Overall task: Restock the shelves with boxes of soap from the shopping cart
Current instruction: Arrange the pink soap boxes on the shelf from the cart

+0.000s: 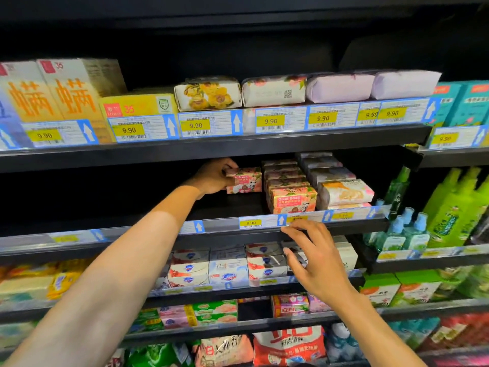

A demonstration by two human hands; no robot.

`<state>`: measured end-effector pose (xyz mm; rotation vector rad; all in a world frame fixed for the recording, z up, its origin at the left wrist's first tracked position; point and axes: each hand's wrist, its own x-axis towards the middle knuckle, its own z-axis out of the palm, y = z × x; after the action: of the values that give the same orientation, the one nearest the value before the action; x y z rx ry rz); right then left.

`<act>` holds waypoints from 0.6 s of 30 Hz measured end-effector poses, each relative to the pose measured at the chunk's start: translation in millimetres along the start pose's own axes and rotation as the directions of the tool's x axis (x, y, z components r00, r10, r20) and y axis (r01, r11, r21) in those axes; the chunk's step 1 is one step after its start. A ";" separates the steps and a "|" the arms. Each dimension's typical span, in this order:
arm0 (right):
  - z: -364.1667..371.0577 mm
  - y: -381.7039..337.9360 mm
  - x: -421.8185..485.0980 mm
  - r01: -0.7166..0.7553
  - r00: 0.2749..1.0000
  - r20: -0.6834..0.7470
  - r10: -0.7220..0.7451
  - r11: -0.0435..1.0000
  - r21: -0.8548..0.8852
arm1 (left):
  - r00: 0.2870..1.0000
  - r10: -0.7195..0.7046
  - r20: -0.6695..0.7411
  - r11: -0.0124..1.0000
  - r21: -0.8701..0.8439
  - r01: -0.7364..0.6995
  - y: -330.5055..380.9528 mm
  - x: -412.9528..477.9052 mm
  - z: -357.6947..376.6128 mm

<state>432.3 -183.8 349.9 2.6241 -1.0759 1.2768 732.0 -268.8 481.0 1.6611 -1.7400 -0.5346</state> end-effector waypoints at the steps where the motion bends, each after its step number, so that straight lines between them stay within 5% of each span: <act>1: 0.3 0.0 -0.1 -0.001 1.000 -0.005 0.001 1.000 0.002 | 1.000 0.003 0.003 1.000 0.001 -0.003 -1.4 1.4 0.3; 12: 2.5 0.5 0.1 0.005 1.000 -0.022 -0.005 1.000 0.001 | 1.000 0.006 0.012 0.996 0.094 -0.007 -6.4 16.3 0.4; 18: 0.9 -0.5 0.4 0.010 1.000 -0.022 -0.010 1.000 -0.006 | 0.997 -0.014 0.080 1.000 -0.012 0.015 27.0 32.9 1.0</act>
<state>433.4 -183.9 349.7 2.6013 -1.0608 1.2954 713.0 -298.4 505.1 1.6648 -1.7790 -0.6250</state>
